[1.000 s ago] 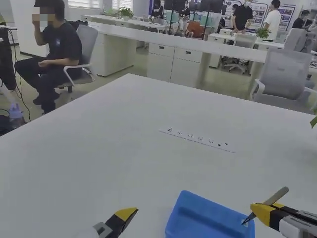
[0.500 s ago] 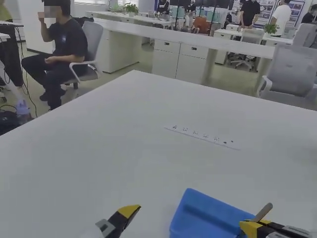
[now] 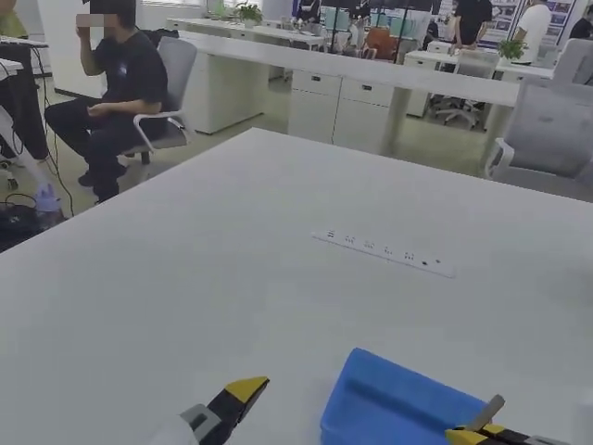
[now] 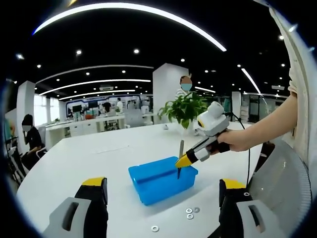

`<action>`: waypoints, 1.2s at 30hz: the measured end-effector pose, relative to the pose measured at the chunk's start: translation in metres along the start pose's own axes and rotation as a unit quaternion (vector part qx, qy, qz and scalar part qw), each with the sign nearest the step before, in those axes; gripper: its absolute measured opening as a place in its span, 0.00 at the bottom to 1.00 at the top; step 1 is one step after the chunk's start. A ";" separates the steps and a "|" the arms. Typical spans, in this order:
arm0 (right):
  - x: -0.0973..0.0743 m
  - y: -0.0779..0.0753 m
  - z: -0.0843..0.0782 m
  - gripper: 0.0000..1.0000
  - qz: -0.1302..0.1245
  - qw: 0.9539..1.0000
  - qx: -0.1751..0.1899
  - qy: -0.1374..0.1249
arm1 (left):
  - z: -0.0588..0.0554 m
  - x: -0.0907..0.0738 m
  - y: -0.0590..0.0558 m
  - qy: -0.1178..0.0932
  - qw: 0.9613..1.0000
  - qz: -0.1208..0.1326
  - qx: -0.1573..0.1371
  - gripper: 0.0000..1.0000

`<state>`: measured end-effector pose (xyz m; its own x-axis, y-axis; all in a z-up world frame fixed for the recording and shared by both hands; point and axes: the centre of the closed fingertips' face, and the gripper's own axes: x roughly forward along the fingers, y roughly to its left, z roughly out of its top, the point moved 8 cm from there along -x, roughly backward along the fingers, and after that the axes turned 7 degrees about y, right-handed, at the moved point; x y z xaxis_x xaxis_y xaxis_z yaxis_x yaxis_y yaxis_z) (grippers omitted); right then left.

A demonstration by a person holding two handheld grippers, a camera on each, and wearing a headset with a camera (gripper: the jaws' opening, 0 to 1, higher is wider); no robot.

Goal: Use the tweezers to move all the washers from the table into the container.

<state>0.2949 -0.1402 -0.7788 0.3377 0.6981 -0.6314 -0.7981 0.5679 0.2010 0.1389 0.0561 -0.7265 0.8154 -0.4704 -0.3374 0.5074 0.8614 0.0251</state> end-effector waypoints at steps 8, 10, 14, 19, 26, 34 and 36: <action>-0.008 0.000 0.005 0.03 -0.002 1.000 0.001 -0.012 | -0.002 0.001 0.001 0.010 1.000 0.005 0.003 0.95; -0.011 0.003 0.008 0.03 -0.003 1.000 -0.002 -0.019 | -0.002 0.001 0.001 0.009 1.000 0.008 0.003 0.95; -0.020 0.011 0.016 0.03 0.000 0.999 -0.008 -0.037 | -0.002 0.001 0.001 0.011 1.000 0.009 0.005 0.95; -0.032 0.022 0.025 0.03 0.005 0.998 -0.025 -0.055 | -0.003 0.002 0.000 0.018 1.000 0.007 0.008 0.94; -0.043 0.040 0.032 0.03 0.020 0.996 -0.041 -0.070 | -0.004 0.003 0.000 0.022 1.000 0.005 0.011 0.93; -0.043 0.056 0.027 0.03 0.041 0.996 -0.043 -0.071 | -0.005 0.003 0.001 0.027 1.000 0.006 0.010 0.93; -0.042 0.060 0.024 0.03 0.049 0.996 -0.039 -0.070 | -0.006 0.004 0.001 0.030 0.999 0.007 0.012 0.93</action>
<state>0.2449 -0.1248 -0.7226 0.3191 0.8055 -0.4993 -0.8653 0.4626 0.1932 0.1405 0.0560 -0.7330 0.8050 -0.4453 -0.3920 0.5030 0.8627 0.0530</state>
